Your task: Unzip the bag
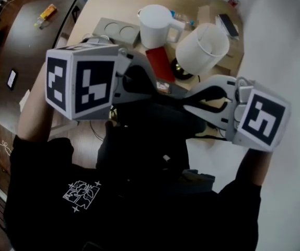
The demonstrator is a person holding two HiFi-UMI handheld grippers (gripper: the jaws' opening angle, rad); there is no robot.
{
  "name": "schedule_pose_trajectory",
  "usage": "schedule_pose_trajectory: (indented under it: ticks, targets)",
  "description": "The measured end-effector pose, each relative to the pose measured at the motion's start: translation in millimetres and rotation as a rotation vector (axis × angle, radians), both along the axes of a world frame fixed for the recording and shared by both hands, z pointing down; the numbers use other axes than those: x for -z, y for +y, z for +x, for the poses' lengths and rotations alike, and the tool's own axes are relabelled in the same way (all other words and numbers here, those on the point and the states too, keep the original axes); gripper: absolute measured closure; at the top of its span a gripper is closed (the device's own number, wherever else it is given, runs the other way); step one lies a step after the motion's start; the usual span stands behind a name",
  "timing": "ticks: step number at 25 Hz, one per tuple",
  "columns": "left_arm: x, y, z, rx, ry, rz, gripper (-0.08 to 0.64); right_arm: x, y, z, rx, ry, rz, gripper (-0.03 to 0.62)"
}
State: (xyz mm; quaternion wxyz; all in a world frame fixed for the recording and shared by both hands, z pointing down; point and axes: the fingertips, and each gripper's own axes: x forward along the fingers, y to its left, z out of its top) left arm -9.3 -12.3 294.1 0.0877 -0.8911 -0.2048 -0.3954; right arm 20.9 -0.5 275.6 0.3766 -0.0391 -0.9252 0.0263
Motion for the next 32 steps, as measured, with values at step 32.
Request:
schedule_pose_trajectory:
  ticks: [32]
  targets:
    - [-74.9,-31.8,-102.6,0.549,0.207,-0.158,0.561,-13.5,5.2,75.4,-0.427,-0.143,0.085,0.58]
